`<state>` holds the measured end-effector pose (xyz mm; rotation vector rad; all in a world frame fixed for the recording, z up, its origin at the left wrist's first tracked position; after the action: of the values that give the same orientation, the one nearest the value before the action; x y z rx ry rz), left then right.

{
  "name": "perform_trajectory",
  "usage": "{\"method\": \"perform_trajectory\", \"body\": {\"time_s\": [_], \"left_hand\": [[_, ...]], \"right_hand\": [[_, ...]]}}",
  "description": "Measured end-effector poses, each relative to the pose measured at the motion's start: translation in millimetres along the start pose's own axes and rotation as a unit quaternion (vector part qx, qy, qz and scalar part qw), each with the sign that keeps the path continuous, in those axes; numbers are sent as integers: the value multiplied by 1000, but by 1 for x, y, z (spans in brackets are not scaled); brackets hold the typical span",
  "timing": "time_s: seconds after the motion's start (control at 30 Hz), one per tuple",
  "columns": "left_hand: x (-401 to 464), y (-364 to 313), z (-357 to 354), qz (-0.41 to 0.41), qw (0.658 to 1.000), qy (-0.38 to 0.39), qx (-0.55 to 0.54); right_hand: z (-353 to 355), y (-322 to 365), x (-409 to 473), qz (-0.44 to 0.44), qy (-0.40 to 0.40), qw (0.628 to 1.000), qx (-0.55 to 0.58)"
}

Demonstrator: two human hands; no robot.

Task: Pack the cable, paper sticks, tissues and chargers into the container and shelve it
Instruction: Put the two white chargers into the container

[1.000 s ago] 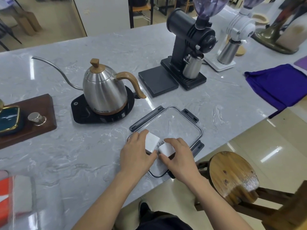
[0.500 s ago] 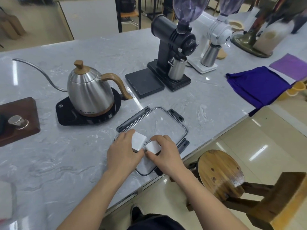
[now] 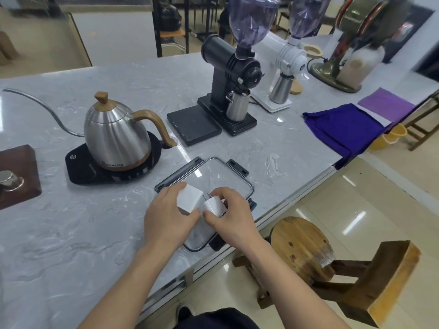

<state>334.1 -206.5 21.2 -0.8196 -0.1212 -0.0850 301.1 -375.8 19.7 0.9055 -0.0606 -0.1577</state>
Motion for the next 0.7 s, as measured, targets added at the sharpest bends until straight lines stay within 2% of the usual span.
{"method": "perform_trajectory", "body": {"time_s": [0.23,0.4,0.7], "left_hand": [[1,-8,14,11,982,-3,-187],[0,-3,13,49,948,7,-315],[-1,4,14,140,873,21,-467]], "right_hand": [[21,11,-4,-25,-16,988,154],[22,11,-5,-62,4,951,302],[15,17,-6,-87,18,921,379]]}}
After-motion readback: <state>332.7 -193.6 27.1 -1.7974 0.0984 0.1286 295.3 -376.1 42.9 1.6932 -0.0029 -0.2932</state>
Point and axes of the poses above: each hand's wrist, its own x-axis towards the middle knuckle, its own z-axis out of the back of the hand, y = z × x, the point moved 10 cm from there along x, towards the middle knuckle
